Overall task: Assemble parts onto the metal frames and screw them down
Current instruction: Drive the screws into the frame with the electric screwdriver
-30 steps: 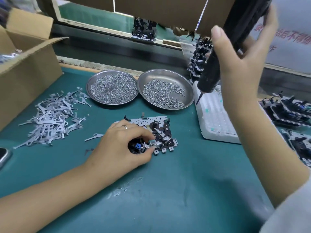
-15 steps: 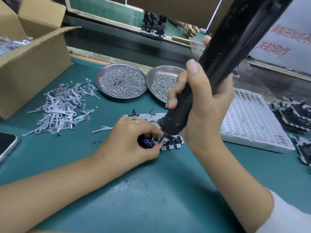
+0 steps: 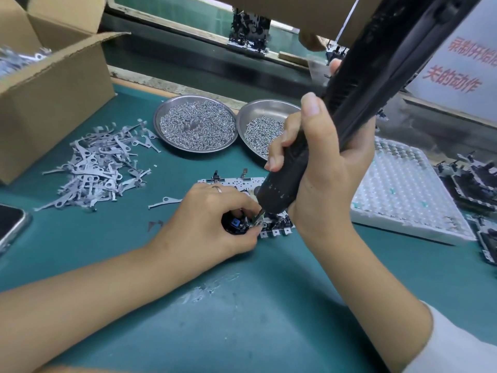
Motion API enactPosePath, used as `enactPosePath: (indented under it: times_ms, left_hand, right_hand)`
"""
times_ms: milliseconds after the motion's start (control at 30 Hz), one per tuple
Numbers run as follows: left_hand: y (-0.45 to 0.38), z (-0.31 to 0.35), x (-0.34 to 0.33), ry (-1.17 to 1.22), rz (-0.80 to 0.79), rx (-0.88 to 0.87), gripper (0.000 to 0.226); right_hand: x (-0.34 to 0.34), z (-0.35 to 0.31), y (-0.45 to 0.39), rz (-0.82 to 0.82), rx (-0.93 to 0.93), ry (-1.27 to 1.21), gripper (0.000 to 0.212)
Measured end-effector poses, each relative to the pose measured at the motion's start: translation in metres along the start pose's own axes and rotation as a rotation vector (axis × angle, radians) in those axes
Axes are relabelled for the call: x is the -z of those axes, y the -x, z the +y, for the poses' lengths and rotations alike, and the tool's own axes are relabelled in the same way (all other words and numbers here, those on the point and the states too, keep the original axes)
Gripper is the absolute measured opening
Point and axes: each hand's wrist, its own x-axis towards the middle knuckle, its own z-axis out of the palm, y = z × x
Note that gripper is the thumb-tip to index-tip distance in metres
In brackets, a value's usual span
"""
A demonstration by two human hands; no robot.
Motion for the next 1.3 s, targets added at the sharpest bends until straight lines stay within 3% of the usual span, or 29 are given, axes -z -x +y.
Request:
enactPosePath:
  times_ms: [1100,1300]
  left_hand:
    - [0.002,0.0,0.0,0.013,0.011,0.037,0.014]
    - [0.003,0.0,0.0,0.028,0.007,0.064,0.019]
  right_hand:
    - [0.001,0.002,0.004,-0.001,0.01,0.035,0.018]
    - [0.011,-0.004,-0.009,0.031,0.085,0.003,0.02]
